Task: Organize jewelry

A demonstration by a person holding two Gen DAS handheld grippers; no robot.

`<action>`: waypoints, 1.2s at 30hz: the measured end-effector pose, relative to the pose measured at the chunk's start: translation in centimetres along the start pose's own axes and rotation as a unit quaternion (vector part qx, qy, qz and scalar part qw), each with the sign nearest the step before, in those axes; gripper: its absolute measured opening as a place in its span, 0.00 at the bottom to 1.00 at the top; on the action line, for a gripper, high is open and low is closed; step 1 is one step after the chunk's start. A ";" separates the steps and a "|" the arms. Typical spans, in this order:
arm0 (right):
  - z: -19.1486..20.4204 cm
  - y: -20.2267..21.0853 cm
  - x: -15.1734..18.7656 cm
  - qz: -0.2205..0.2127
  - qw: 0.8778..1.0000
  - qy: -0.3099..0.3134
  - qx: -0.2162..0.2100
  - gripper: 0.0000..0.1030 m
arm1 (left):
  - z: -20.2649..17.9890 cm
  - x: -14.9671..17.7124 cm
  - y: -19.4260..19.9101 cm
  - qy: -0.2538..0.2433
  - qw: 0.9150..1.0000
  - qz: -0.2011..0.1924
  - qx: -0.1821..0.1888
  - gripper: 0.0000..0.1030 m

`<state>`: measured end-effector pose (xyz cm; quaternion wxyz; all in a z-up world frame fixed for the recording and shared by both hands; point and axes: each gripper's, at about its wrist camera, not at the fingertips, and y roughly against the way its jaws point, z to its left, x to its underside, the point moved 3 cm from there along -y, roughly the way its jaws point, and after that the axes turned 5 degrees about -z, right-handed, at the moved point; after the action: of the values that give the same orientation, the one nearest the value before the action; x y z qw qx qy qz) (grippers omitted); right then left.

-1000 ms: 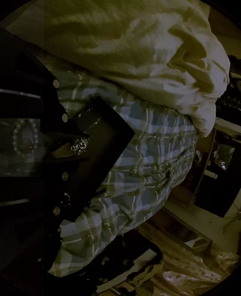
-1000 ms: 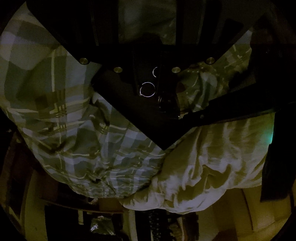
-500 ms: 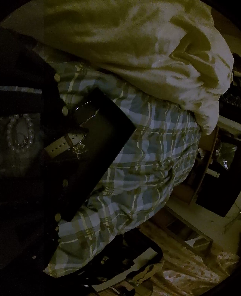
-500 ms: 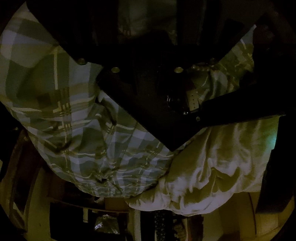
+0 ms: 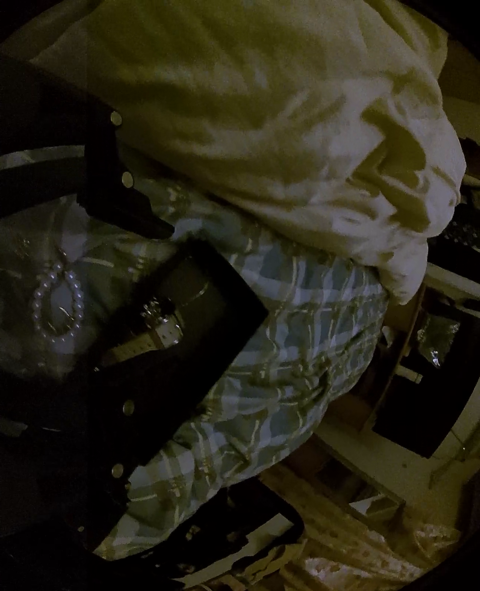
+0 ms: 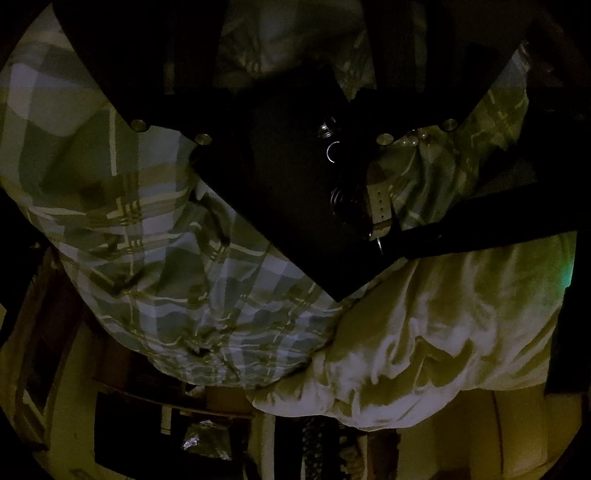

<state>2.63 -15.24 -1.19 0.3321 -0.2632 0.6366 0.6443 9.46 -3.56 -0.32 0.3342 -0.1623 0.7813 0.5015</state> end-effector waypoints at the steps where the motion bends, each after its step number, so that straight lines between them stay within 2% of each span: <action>1: 0.1 0.0 0.0 0.000 1.000 0.001 0.000 0.44 | 0.1 0.1 0.1 -0.001 1.000 0.001 -0.002 0.63; 4: 0.2 0.1 0.1 0.001 1.000 0.003 -0.001 0.44 | 0.2 0.6 0.4 -0.006 1.000 0.003 -0.004 0.68; 13: 0.7 0.3 0.4 0.004 1.000 0.013 -0.008 0.47 | 0.5 1.4 1.1 -0.019 1.000 0.007 -0.023 0.75; 15: 0.7 0.4 0.5 0.002 1.000 0.016 -0.008 0.54 | 0.7 1.7 1.3 -0.019 0.999 0.009 -0.026 0.76; 29: 1.6 1.0 1.0 0.004 0.999 0.038 -0.021 0.54 | 1.6 2.7 2.4 -0.030 0.998 0.018 -0.055 0.78; 36: 2.4 1.2 1.5 0.013 0.998 0.052 -0.036 0.54 | 2.3 3.5 2.7 -0.048 0.995 0.034 -0.077 0.79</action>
<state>0.95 -12.66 -1.48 0.2800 -0.2998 0.6328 0.6568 6.17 -0.02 -1.50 0.3405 -0.1366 0.7287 0.5783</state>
